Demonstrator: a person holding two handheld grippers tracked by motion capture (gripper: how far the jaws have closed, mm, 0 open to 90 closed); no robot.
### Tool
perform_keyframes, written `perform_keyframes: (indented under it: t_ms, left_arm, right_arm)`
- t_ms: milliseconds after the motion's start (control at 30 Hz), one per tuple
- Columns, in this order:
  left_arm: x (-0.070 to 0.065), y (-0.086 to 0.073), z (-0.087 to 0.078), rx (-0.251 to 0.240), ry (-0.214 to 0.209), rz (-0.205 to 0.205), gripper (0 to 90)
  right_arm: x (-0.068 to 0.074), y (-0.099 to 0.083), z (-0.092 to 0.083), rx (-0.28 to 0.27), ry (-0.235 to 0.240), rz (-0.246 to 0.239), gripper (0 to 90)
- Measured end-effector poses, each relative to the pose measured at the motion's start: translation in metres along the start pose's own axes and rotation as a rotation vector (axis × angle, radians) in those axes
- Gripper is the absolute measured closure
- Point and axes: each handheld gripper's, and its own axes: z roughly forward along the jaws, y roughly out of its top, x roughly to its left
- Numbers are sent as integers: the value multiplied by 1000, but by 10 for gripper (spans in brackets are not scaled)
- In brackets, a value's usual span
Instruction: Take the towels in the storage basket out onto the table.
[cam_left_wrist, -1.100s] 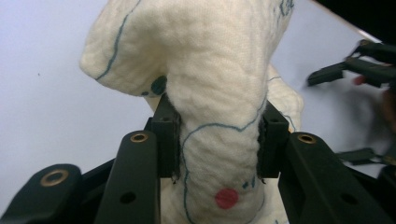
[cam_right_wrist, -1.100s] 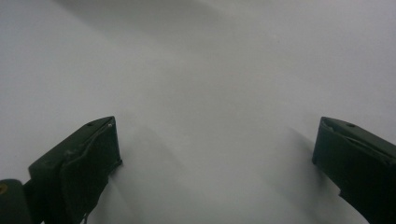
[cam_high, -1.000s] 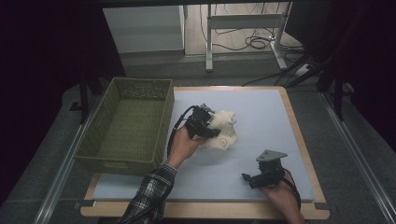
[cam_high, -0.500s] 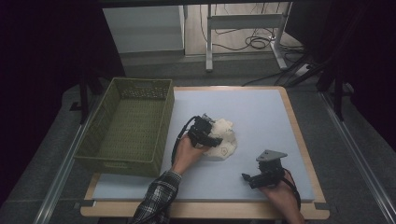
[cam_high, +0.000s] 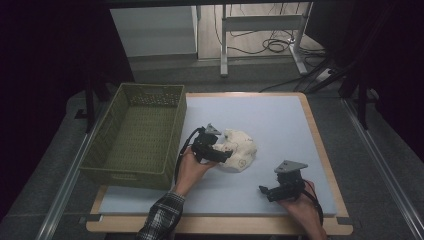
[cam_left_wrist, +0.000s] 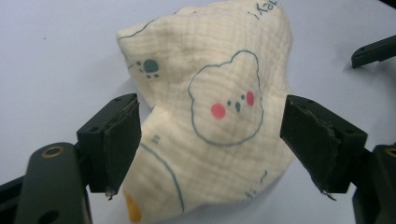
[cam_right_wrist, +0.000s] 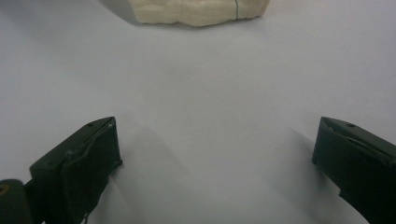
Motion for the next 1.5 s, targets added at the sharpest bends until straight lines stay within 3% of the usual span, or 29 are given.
perform_keyframes:
  t_ms: [133, 267, 367, 400, 533, 733, 767, 900, 1033, 1067, 1100, 1167, 1233, 1333, 1400, 1433, 1500]
  left_arm:
    - [0, -12, -2, -5, 7, 3, 287]
    - [-1, -21, 0, -14, 17, 10, 358]
    - [-2, -26, 0, -28, 28, 13, 412]
    - [-1, -27, -1, -30, 31, 17, 425]
    - [0, -32, -1, -28, 37, 18, 423]
    - [4, -39, 2, -27, 58, -12, 299]
    - [5, -40, 3, -26, 57, -19, 290]
    - [9, -43, 8, -12, 55, -29, 281]
    - [12, -46, 13, 0, 25, -43, 364]
    - [12, -46, 14, 4, 15, -43, 491]
    - [11, -47, 15, 11, 7, -39, 491]
    - [10, -47, 14, 13, -2, -26, 667]
    - [9, -45, 11, 6, -20, -23, 786]
    - [3, -37, 1, -25, -24, -8, 824]
    - [-2, -27, -9, -53, -27, 11, 834]
    - [-4, -22, -14, -64, -29, 18, 834]
    - [-6, -10, -23, -89, -10, 41, 834]
  right_arm:
    - [-1, 0, -1, -6, -3, 3, 47]
    - [-4, 1, -5, -26, -4, 4, 226]
    - [-8, 6, -6, -44, 36, 27, 339]
    - [-10, 12, -5, -57, 53, 27, 414]
    - [-16, 26, -2, -68, 67, 23, 498]
    - [-28, 57, 16, -68, 74, 9, 495]
    - [-32, 66, 25, -60, 69, 6, 460]
    - [-37, 75, 40, -40, 75, -1, 468]
    - [-38, 76, 52, -11, 132, -26, 798]
    - [-36, 75, 51, -9, 137, -46, 855]
    - [-36, 75, 51, -9, 137, -46, 855]
    - [-34, 73, 44, -22, 144, -53, 863]
    - [-32, 73, 32, -48, 145, -58, 866]
    - [-30, 75, 8, -91, 157, -70, 866]
    - [-26, 79, -21, -142, 160, -82, 866]
    - [-26, 79, -21, -142, 160, -82, 866]
    - [-26, 83, -38, -157, 141, -95, 865]
